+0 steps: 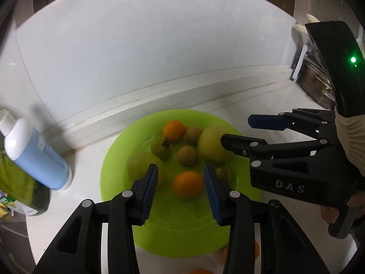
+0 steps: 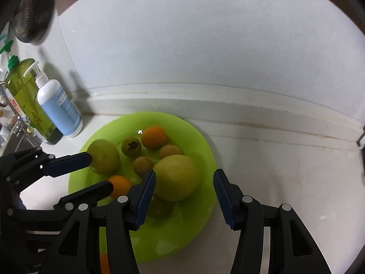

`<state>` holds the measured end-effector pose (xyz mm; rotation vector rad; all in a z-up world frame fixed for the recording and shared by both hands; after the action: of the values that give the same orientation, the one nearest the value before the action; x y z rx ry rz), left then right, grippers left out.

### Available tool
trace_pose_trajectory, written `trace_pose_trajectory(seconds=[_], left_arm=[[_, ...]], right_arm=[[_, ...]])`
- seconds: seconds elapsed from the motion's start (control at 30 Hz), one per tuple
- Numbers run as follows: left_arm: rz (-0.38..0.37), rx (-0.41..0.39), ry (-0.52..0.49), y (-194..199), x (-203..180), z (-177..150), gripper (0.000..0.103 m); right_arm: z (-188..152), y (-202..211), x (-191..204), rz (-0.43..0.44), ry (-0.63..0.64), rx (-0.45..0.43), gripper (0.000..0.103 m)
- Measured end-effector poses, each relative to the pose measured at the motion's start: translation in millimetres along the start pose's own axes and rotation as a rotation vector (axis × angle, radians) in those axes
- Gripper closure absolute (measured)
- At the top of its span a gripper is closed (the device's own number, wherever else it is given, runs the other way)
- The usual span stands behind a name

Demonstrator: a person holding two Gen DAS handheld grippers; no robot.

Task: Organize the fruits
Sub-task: 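Lower the orange and pear onto the plate and open both tools, then withdraw both tools and move toward the two remaining oranges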

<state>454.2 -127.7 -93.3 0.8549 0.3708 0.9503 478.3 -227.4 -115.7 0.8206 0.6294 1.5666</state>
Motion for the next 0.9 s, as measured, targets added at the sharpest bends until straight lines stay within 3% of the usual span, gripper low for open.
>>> trace_pose_trajectory(seconds=[0.9], left_arm=[[0.064, -0.16, 0.043, 126.7, 8.8, -36.0, 0.045]], right_arm=[[-41.6, 130.1, 45.8, 0.003, 0.024, -0.186, 0.048]])
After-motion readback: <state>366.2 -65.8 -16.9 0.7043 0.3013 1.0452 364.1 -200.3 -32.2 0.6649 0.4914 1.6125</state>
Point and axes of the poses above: each gripper's, at about its wrist camera, not at the fingertips, and y roughly against the way its jaws point, x to its left, z to its top, the point moved 5 cm from there along -y, roughly the way its jaws point, and after that the axes turned 6 degrees about -y, right-handed, at the moved point
